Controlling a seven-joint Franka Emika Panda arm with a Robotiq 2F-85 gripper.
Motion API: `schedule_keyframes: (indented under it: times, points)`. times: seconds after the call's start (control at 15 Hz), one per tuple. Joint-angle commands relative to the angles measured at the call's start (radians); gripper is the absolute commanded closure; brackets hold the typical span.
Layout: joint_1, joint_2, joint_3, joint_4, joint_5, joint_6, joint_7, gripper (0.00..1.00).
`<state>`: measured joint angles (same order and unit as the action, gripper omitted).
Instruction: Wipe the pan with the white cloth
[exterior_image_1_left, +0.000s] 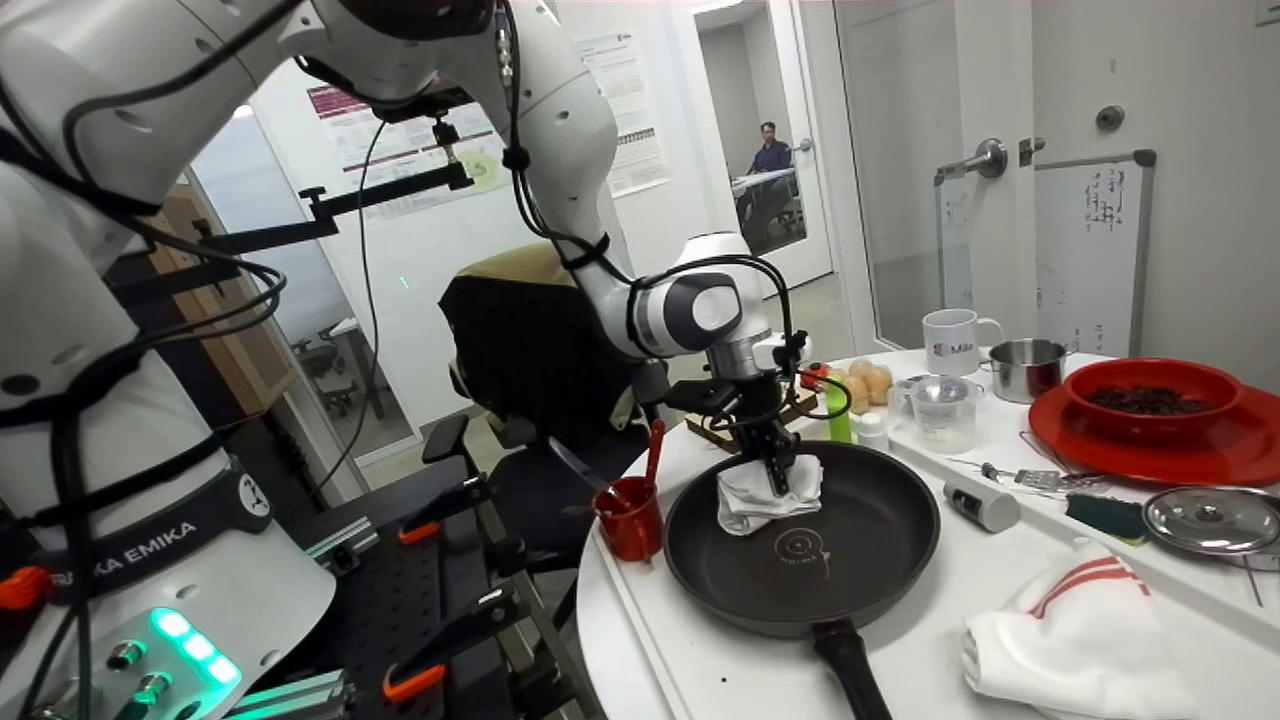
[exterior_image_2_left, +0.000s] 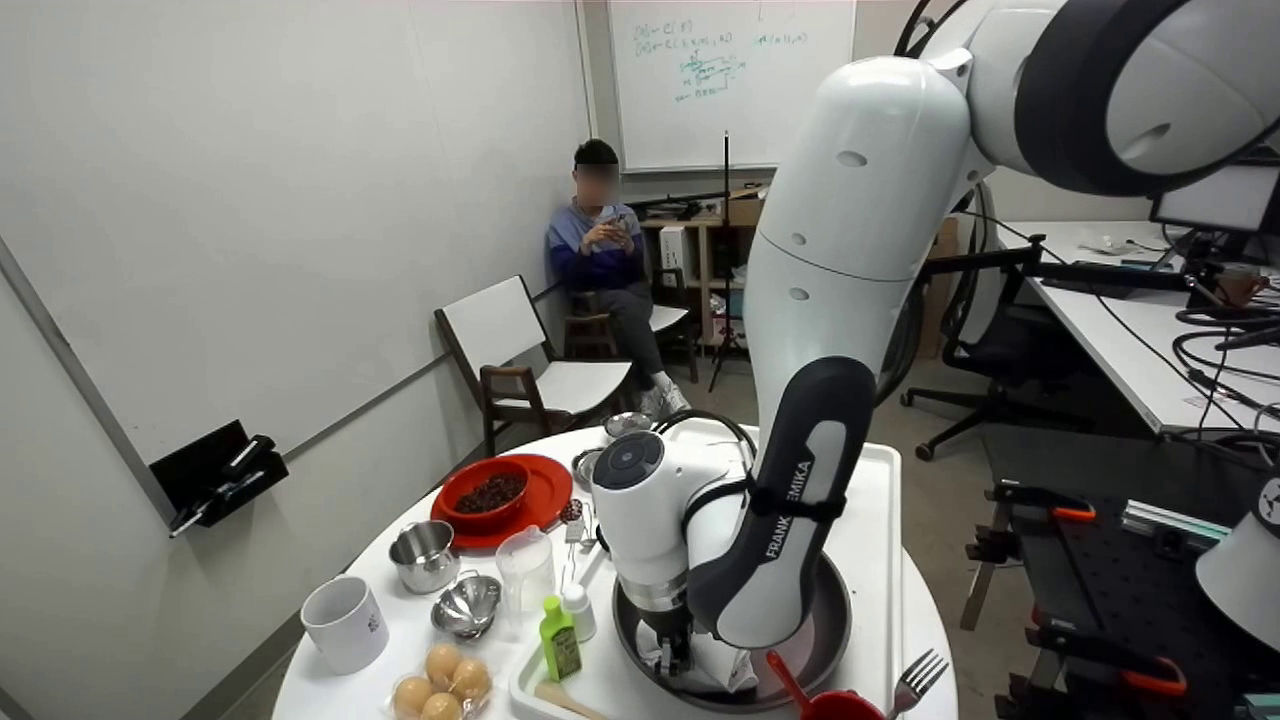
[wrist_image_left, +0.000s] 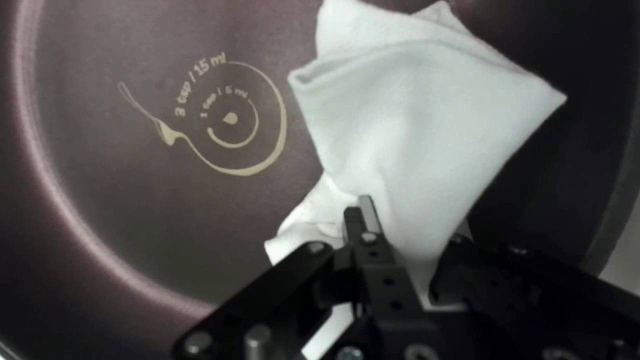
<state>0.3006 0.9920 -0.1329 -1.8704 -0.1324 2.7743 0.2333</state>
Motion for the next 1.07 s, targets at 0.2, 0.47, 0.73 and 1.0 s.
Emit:
schedule_keyframes:
  times: [0.2,0.47,0.73,1.0]
  points:
    - [-0.051,0.009,-0.034,0.03,0.028,-0.032,0.01,0.91]
    - [-0.093,0.016,-0.088,0.039,0.038,-0.059,0.041,0.91]
    - [-0.125,0.025,-0.124,0.051,0.037,-0.084,0.068,0.91]
    - [-0.15,0.007,-0.104,0.056,0.043,-0.134,0.066,0.91]
